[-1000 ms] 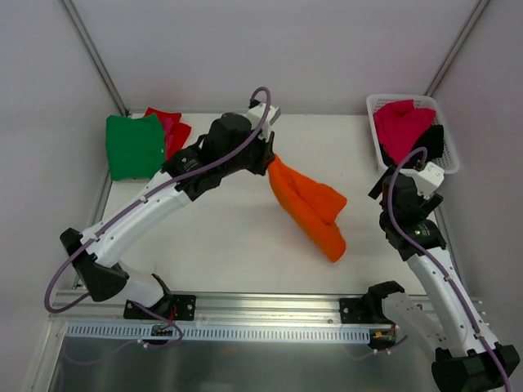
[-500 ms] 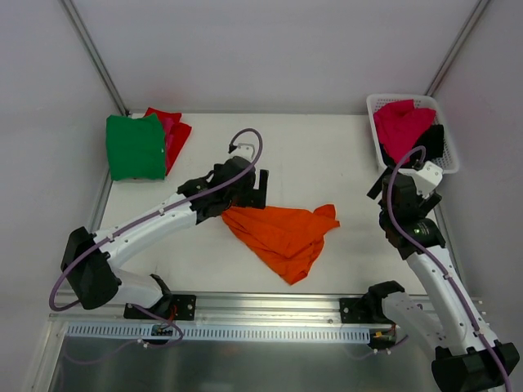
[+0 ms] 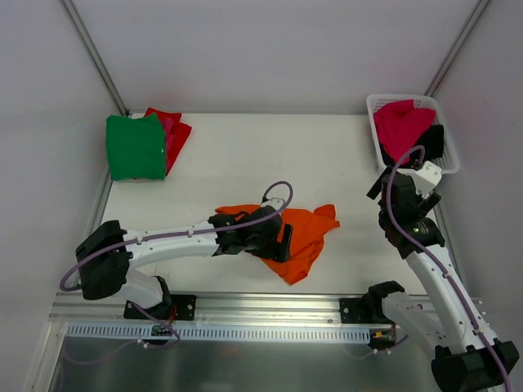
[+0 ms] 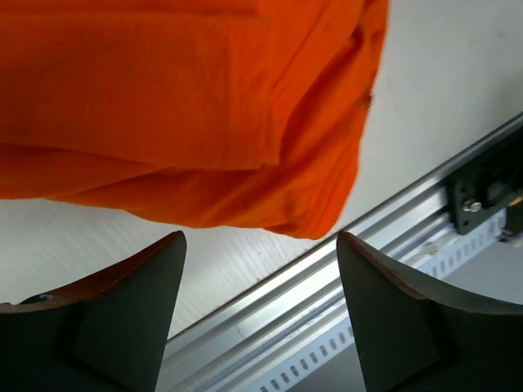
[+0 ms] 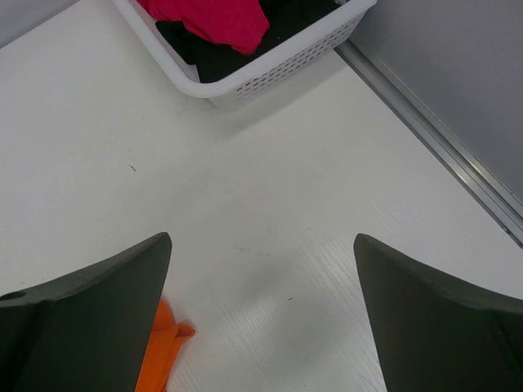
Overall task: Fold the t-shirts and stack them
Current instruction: Move the tshirt to the center of the board
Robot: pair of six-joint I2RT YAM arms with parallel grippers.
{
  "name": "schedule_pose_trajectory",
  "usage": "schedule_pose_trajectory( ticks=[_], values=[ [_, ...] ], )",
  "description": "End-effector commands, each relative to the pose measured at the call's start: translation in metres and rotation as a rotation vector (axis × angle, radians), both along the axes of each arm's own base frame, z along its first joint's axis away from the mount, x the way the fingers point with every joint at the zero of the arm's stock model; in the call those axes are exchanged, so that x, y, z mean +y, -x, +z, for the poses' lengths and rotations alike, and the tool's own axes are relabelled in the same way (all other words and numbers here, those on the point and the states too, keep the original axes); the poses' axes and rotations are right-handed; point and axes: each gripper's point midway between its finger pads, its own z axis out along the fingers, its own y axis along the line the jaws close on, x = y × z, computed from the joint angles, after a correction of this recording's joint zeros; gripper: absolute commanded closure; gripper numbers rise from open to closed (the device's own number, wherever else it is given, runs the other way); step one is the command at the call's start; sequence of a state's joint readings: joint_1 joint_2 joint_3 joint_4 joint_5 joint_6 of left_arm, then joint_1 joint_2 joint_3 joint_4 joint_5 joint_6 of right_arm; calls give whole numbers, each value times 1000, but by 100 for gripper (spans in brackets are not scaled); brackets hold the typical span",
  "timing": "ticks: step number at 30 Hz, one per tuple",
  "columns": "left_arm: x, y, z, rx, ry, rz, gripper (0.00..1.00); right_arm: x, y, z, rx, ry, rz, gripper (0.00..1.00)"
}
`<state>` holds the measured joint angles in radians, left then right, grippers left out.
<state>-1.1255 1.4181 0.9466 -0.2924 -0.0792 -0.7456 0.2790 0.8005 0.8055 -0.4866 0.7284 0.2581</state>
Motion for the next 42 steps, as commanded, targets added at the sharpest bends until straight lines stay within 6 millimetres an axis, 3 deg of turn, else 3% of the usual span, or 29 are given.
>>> schedule_pose_trajectory(
  ticks=[1,5,8,12,14,15,16,18,19,25,31,32,33,37,42],
  values=[
    [-4,22,-32,125,-9,3,26,-2,1,2,-9,-6,-14,1],
    [-9,21,-61,135,-53,-14,37,-1,1,2,-8,-11,-10,1],
    [-22,23,-63,149,-40,-55,39,-2,2,3,-10,-8,-11,0],
    [-39,19,-51,107,-19,-100,41,-4,3,4,-15,0,-16,1],
    [-42,17,-53,97,-27,-107,46,-5,3,6,-16,3,-18,1],
    [-45,15,-50,87,-24,-117,51,-5,3,6,-16,4,-17,1],
    [-46,15,-52,85,-31,-121,65,-5,3,5,-15,6,-20,0],
    [-45,12,-58,79,-58,-121,82,-6,3,5,-11,9,-23,1],
    [-43,12,-60,83,-71,-121,100,-6,3,5,-10,9,-23,0],
    [-29,3,-72,46,-156,-92,100,-5,2,3,-6,2,-18,0],
    [-37,4,-56,30,-129,-137,100,-5,2,2,-2,-2,-19,1],
    [-43,6,-48,26,-111,-159,92,-5,2,2,-2,-1,-18,0],
    [-47,10,-44,7,-109,-200,75,-5,2,2,-2,-1,-18,1],
    [-66,29,-29,-55,-95,-329,47,-5,1,2,-2,-4,-18,0],
    [-80,62,-50,27,-105,-489,43,-4,1,1,-1,-11,-15,0]
  ],
)
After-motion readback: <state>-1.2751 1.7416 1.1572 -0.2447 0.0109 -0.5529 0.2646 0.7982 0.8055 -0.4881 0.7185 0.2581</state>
